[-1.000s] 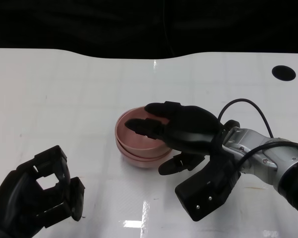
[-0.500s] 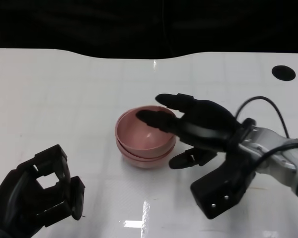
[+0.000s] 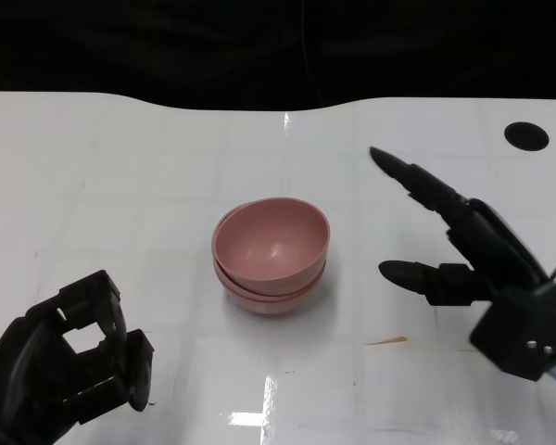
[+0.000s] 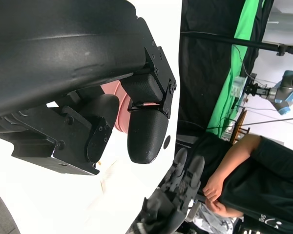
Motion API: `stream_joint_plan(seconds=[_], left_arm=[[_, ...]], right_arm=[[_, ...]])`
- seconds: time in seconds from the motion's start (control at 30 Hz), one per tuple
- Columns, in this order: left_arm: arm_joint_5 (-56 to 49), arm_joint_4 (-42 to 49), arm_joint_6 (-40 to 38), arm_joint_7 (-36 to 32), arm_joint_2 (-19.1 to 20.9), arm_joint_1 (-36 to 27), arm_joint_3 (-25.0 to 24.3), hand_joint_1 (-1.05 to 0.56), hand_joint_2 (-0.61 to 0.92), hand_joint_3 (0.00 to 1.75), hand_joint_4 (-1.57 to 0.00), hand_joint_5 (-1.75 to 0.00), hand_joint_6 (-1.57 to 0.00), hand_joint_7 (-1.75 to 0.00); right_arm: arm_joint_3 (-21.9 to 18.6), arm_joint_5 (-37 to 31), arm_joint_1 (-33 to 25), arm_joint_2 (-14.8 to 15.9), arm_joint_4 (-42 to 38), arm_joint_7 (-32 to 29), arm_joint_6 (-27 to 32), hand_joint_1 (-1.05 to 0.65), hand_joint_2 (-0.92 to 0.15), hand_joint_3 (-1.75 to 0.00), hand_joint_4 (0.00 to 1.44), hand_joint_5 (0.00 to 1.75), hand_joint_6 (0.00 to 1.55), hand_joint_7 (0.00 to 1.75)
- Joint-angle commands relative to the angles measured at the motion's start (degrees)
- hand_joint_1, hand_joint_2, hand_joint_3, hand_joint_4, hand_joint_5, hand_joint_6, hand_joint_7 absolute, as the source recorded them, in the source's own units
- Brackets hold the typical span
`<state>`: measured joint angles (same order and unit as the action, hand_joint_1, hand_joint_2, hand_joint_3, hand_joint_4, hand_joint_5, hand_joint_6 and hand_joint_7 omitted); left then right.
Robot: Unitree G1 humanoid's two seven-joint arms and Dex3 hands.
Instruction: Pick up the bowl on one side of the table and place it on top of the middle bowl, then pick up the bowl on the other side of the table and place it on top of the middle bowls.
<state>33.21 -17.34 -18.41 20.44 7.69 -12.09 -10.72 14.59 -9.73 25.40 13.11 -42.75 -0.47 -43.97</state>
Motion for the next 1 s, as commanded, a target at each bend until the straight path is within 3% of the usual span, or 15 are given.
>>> stream_joint_plan(seconds=[0.03, 0.07, 0.1, 0.13, 0.17, 0.2, 0.27, 0.3, 0.33, 0.43, 0.47, 0.63, 0.83, 0.93, 1.0], left_arm=[[-0.3, 0.5, 0.4, 0.4, 0.9, 0.0, -0.7, 0.34, 0.92, 1.44, -1.10, -1.75, -0.84, -1.75], [-0.2, 0.5, 0.3, 0.3, 0.9, 0.1, -0.7, 0.34, 0.92, 1.44, -1.10, -1.75, -0.84, -1.75], [-0.1, 0.4, 0.2, 0.1, 0.8, 0.1, -0.7, 0.34, 0.92, 1.44, -1.10, -1.75, -0.84, -1.75], [-0.1, 0.3, 0.0, 0.0, 0.8, 0.1, -0.7, 0.34, 0.92, 1.44, -1.10, -1.75, -0.84, -1.75], [0.0, 0.2, -0.1, -0.1, 0.9, 0.1, -0.7, 0.34, 0.92, 1.44, -1.10, -1.75, -0.84, -1.75], [-0.1, 0.1, -0.1, -0.2, 0.9, 0.0, -0.7, 0.35, 0.92, 1.44, -1.10, -1.75, -0.84, -1.75], [-0.1, 0.2, -0.2, -0.1, 1.0, 0.1, -0.8, 0.34, 0.92, 1.44, -1.10, -1.75, -0.83, -1.75], [-0.1, 0.3, -0.2, -0.2, 1.0, 0.2, -0.8, 0.34, 0.92, 1.44, -1.10, -1.75, -0.83, -1.75], [-0.1, 0.5, -0.2, -0.2, 1.1, 0.3, -0.9, 0.34, 0.92, 1.44, -1.10, -1.75, -0.83, -1.75], [0.1, 0.5, -0.7, -0.4, 1.2, 0.5, -1.1, 0.34, 0.92, 1.44, -1.10, -1.75, -0.83, -1.75], [0.2, 0.5, -0.9, -0.5, 1.2, 0.6, -1.2, 0.34, 0.92, 1.44, -1.10, -1.75, -0.83, -1.75], [0.0, 0.0, -1.4, -0.6, 1.3, 0.5, -1.4, 0.35, 0.92, 1.43, -1.09, -1.75, -0.82, -1.75], [0.0, 0.4, -1.2, -0.1, 1.4, 0.6, -1.6, 0.34, 0.92, 1.44, -1.09, -1.75, -0.81, -1.75], [0.1, 0.2, -1.4, -0.4, 1.2, 0.5, -1.6, 0.34, 0.92, 1.44, -1.09, -1.75, -0.81, -1.75], [-0.2, -0.2, -1.6, -0.9, 1.1, 0.3, -1.5, 0.33, 0.92, 1.43, -1.09, -1.75, -0.81, -1.75]], right_arm=[[-5.2, 10.2, -3.4, -3.2, 0.3, 5.9, 2.5, -0.68, -0.92, -0.12, 0.61, 0.19, 0.31, 0.03], [-6.8, 13.7, -4.4, -4.3, 1.4, 7.8, 5.2, -0.65, -0.92, -0.11, 0.66, 0.20, 0.34, 0.03], [-8.6, 17.8, -5.2, -5.5, 2.6, 10.4, 8.3, -0.51, -0.92, -0.12, 0.83, 0.26, 0.51, 0.08], [-10.1, 21.2, -5.9, -6.4, 4.0, 12.7, 11.6, -0.31, -0.92, -0.21, 1.05, 0.37, 0.83, 0.12], [-11.4, 24.1, -6.6, -7.1, 5.5, 14.6, 14.8, -0.23, -0.92, -0.27, 1.15, 0.43, 0.98, 0.12], [-12.3, 25.8, -7.1, -7.5, 6.7, 16.1, 17.2, -0.16, -0.90, -0.36, 1.20, 0.63, 1.15, 0.09], [-13.8, 29.5, -9.0, -8.1, 11.1, 18.4, 24.2, -0.14, -0.79, -0.61, 1.09, 1.21, 1.33, 0.12], [-14.2, 31.8, -10.3, -8.2, 14.0, 20.1, 28.1, -0.14, -0.72, -0.74, 1.03, 1.41, 1.32, 0.23], [-14.6, 33.6, -11.5, -8.2, 16.6, 21.6, 31.5, -0.14, -0.63, -0.89, 0.92, 1.61, 1.10, 0.73], [-15.8, 38.3, -13.9, -7.5, 22.1, 26.9, 39.8, -0.16, -0.60, -0.99, 0.86, 1.73, 0.79, 1.39], [-16.2, 39.1, -14.6, -7.4, 23.4, 28.0, 41.6, -0.16, -0.60, -0.99, 0.85, 1.74, 0.75, 1.46], [-18.1, 42.2, -18.4, -8.2, 28.9, 30.0, 49.1, -0.16, -0.58, -1.00, 0.85, 1.75, 0.71, 1.57], [-19.5, 43.8, -21.8, -9.5, 32.3, 31.0, 52.6, -0.16, -0.60, -0.98, 0.83, 1.75, 0.64, 1.64], [-19.9, 43.5, -21.6, -9.8, 31.2, 32.1, 52.8, -0.14, -0.62, -0.98, 0.84, 1.75, 0.68, 1.60], [-20.5, 43.8, -21.4, -10.2, 29.8, 33.6, 52.3, -0.10, -0.65, -0.91, 0.84, 1.75, 0.79, 1.45]])
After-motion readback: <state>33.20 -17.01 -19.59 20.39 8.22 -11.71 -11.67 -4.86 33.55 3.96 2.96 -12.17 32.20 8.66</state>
